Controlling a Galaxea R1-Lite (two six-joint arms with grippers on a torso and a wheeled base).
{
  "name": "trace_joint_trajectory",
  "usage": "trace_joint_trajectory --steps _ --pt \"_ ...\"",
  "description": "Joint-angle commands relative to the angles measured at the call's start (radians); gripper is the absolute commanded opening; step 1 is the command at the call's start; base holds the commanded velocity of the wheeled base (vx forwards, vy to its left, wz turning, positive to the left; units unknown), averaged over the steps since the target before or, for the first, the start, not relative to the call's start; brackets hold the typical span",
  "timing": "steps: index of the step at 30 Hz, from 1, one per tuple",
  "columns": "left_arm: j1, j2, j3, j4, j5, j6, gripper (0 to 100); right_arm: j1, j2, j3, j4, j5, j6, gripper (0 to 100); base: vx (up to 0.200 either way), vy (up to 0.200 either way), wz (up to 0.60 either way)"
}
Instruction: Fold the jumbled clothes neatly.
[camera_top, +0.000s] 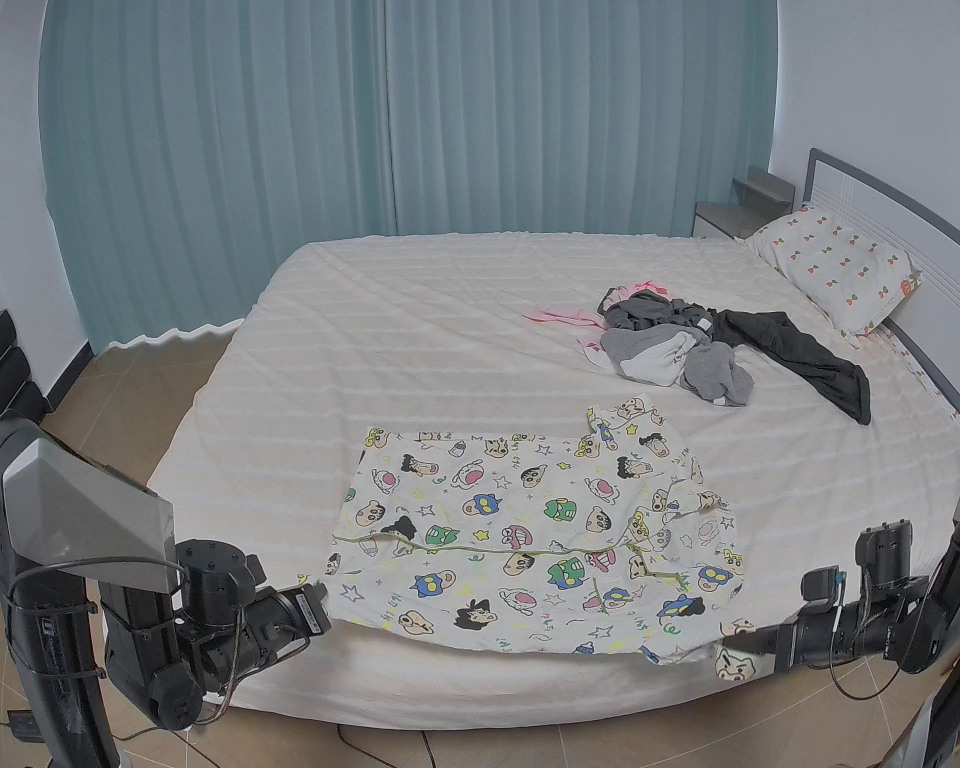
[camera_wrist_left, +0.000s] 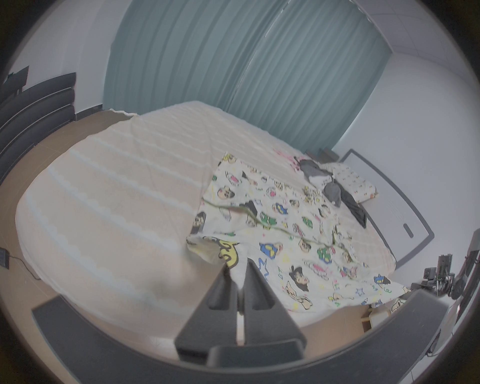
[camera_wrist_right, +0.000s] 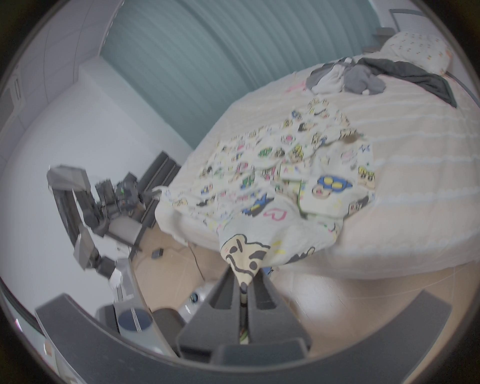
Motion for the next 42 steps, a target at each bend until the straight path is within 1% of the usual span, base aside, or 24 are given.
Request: trace_joint_trajectory --steps 1,5,6,7,9,10,13,15,22,27,29,36,39,42 --pt "0.02 -0.08 -0.032 -0.014 0.02 -0.018 0 0.0 -0.039 -0.009 -0.084 -0.043 0.083 0 0.0 0.0 0.0" --pt "0.028 -0.12 -0.051 0.001 0.021 -0.018 0 0.005 -0.035 -0.006 -0.087 -0.085 0.09 0 0.0 0.0 0.0" --pt "0.028 -0.12 -0.051 0.001 0.021 -0.018 0 0.005 -0.035 -0.006 -0.087 -0.085 0.09 0 0.0 0.0 0.0" --pt "0.037 -0.114 -0.074 0.037 0.057 -0.007 0 0.009 -0.039 -0.006 -0.088 -0.098 0.093 0 0.0 0.0 0.0" --pt "0.043 -0.112 -0.125 0.069 0.153 -0.008 0 0.011 -0.049 -0.001 -0.088 -0.112 0.107 0 0.0 0.0 0.0" --pt "0.046 -0.112 -0.144 0.075 0.176 -0.01 0 0.011 -0.059 0.001 -0.09 -0.118 0.118 0 0.0 0.0 0.0" --pt "0.051 -0.118 -0.142 0.076 0.176 -0.01 0 0.012 -0.108 -0.004 -0.088 -0.121 0.169 0 0.0 0.0 0.0" --pt "0.048 -0.123 -0.145 0.076 0.178 -0.01 0 0.012 -0.139 -0.006 -0.082 -0.123 0.184 0 0.0 0.0 0.0" --pt "0.045 -0.123 -0.15 0.078 0.178 -0.008 0 0.019 -0.177 -0.033 -0.079 -0.14 0.187 0 0.0 0.0 0.0" --pt "0.04 -0.16 -0.147 0.078 0.176 -0.012 0 0.042 -0.201 -0.001 -0.074 -0.143 0.187 0 0.0 0.0 0.0" --pt "0.022 -0.163 -0.117 0.078 0.176 -0.008 0 0.046 -0.211 0.021 -0.071 -0.144 0.185 0 0.0 0.0 0.0" --pt "0.019 -0.161 -0.051 0.078 0.175 -0.005 0 0.038 -0.214 0.05 -0.042 -0.146 0.181 0 0.0 0.0 0.0" --pt "0.019 -0.161 -0.009 0.076 0.173 0.022 0 0.038 -0.233 0.053 0.013 -0.146 0.178 0 0.0 0.0 0.0" --pt "0.017 -0.161 0.019 0.076 0.156 0.027 0 0.04 -0.24 0.053 0.059 -0.146 0.172 0 0.0 0.0 0.0"
